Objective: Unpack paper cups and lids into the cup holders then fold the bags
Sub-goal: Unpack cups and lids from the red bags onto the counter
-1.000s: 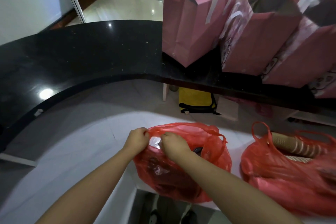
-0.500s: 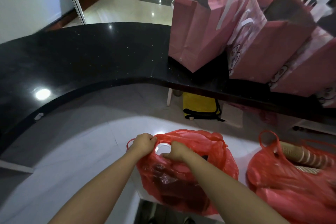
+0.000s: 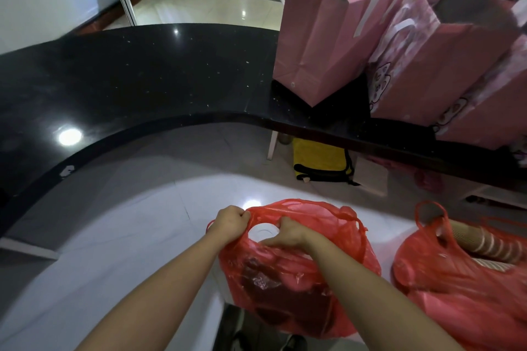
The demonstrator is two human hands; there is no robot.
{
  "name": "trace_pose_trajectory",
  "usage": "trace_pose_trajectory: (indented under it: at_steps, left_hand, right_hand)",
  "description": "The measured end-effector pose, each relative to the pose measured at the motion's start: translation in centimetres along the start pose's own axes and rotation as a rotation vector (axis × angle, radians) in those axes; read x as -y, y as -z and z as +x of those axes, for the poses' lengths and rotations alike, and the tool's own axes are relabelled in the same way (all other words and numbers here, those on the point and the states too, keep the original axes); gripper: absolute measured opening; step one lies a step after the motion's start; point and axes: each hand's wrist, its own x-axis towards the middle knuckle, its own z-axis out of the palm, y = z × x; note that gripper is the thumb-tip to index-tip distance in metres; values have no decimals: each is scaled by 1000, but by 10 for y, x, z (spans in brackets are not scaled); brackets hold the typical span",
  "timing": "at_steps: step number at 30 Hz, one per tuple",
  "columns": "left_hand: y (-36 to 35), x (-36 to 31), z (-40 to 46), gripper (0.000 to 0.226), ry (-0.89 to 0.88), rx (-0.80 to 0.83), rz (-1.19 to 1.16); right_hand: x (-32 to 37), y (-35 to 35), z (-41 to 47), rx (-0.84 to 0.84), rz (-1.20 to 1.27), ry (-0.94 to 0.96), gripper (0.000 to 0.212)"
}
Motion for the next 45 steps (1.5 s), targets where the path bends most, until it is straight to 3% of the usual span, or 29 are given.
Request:
trace_pose_trajectory:
  at_steps: [3,9,12,18,22,24,27,31,35,39,45]
  left_hand:
    - [1,-2,-3,45,15,-15,25]
    - [3,-3,-4,44,-3,-45,17]
    - [11,-15,-15,26,-72,-30,-41]
    - [28,-35,-70,38,-223,-351,-21]
    - [41,-38,-118,50,-226,-439,18]
    - [44,-30,-147,70,-345,-461,-47]
    - [44,-1,-190,93,-454,-504,132]
    - [34,56,-240,89,-320,-674,189]
    - [8,125,-302,92,-166,-736,176]
    - [-28,189,-381,92,-34,-760,80]
    - [-83,270,-502,83,111,-849,-51]
  right_hand:
    - [-2,0,-4,-31,38,6,87]
    - [-4,4,-19,-175,82,166,69]
    - [-2,14,-32,-290,129,184,69]
    - [11,38,-59,-466,347,255,66]
    - [25,40,-77,-462,437,321,61]
    - [38,34,-85,-405,438,383,60]
    - [66,9,-96,-192,461,495,59]
    - [103,-54,-116,150,317,625,49]
    - [121,-134,-144,450,230,573,36]
    - [127,-213,-182,741,82,540,48]
    - [125,-341,-245,1003,-81,460,54]
